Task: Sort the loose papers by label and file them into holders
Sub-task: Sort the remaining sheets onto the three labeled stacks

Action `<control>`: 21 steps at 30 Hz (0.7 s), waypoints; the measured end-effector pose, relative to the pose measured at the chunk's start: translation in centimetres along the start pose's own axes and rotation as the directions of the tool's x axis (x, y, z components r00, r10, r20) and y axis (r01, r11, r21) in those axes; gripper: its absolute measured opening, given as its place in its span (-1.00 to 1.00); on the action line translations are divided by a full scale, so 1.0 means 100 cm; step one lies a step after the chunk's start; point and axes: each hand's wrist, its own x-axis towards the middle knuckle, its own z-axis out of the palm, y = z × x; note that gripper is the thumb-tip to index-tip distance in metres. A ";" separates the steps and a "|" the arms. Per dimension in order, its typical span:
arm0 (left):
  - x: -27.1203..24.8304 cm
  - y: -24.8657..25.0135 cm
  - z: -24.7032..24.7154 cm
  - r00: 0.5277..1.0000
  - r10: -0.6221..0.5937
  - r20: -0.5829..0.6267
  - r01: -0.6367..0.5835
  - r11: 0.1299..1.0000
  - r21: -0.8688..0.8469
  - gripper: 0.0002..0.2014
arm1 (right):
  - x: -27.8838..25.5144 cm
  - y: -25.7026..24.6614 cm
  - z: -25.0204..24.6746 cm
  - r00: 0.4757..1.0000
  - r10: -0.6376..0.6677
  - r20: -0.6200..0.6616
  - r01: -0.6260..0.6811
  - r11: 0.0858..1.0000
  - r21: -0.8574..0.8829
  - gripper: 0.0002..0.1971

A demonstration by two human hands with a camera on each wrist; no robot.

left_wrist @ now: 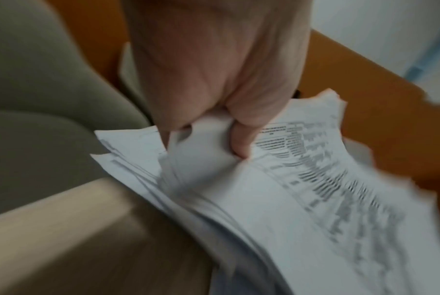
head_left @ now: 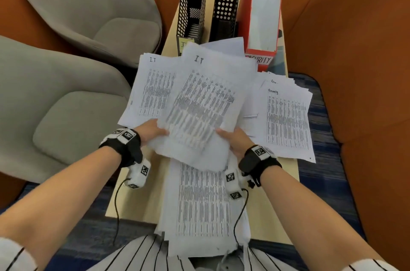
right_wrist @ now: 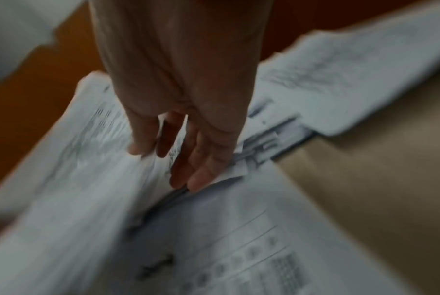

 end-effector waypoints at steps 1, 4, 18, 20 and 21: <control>0.007 0.000 -0.008 0.992 0.003 -0.126 0.001 1.000 0.028 -0.58 | 0.000 -0.003 0.002 0.999 0.017 0.051 -0.008 0.987 -0.161 -0.65; 0.015 0.022 -0.033 0.882 0.001 -0.472 0.049 0.994 0.095 -0.58 | 0.007 0.009 -0.003 0.984 0.145 0.103 -0.033 0.717 -0.696 -0.47; 0.013 0.014 0.034 0.864 0.163 -0.477 0.046 0.917 0.396 -0.82 | 0.000 0.068 -0.012 0.917 0.148 -0.369 -0.398 0.305 -0.865 0.16; 0.001 -0.011 0.064 0.976 0.016 -0.218 0.097 0.862 0.497 -0.94 | -0.002 0.066 -0.011 0.933 0.138 -0.331 -0.358 0.430 -0.829 0.05; -0.004 -0.022 0.075 0.987 -0.052 -0.152 0.125 0.841 0.527 -0.90 | -0.003 0.068 -0.011 0.947 0.107 -0.304 -0.318 0.464 -0.827 0.00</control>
